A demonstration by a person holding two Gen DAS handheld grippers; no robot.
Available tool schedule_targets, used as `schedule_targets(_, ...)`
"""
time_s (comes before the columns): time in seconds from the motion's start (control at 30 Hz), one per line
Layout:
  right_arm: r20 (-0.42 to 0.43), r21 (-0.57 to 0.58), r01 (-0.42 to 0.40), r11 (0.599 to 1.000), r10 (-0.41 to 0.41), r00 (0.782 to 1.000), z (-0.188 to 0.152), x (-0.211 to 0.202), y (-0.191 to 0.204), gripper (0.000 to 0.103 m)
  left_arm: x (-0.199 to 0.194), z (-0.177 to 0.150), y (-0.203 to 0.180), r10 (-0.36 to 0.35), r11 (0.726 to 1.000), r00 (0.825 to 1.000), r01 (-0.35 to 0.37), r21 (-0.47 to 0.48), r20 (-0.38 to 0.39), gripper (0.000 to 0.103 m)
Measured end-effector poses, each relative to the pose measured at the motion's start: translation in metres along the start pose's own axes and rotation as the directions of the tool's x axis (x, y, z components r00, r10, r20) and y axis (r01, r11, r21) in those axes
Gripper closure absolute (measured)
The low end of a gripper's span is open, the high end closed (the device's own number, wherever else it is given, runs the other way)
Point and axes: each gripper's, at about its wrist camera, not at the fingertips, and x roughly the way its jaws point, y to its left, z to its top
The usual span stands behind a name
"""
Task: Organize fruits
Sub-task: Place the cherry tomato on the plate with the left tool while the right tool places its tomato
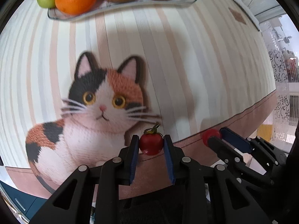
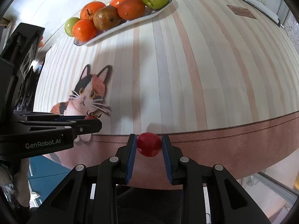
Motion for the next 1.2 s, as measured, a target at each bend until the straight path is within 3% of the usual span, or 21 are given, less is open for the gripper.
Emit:
schedule_targets(0.5, 0.115, 0.030, -0.087, 0.996, 0.083, 0.990, 0.079, -0.034, 0.008, 0.073, -0.093, 0.046, 0.032, -0.131, 0.987, 0.980, 0.143, -0.069, 0.152, 0.079)
schedule_targets(0.93, 0.213, 0.006, -0.165, 0.986, 0.160, 0.964, 0.187, -0.039, 0.030, 0.073, -0.117, 0.128, 0.053, -0.139, 0.980, 0.972, 0.163, -0.115, 0.192, 0.079)
schedule_targets(1.1, 0.196, -0.037, -0.181, 0.983, 0.185, 0.963, 0.214, -0.028, 0.051, 0.073, -0.116, 0.144, 0.067, -0.140, 0.977, 0.975, 0.164, -0.137, 0.174, 0.079)
schedule_targets(1.2, 0.170, -0.060, -0.183, 0.981, 0.191, 0.967, 0.213, -0.019, 0.061, 0.073, -0.104, 0.142, 0.065, -0.136, 0.978, 0.980, 0.156, -0.135, 0.148, 0.079)
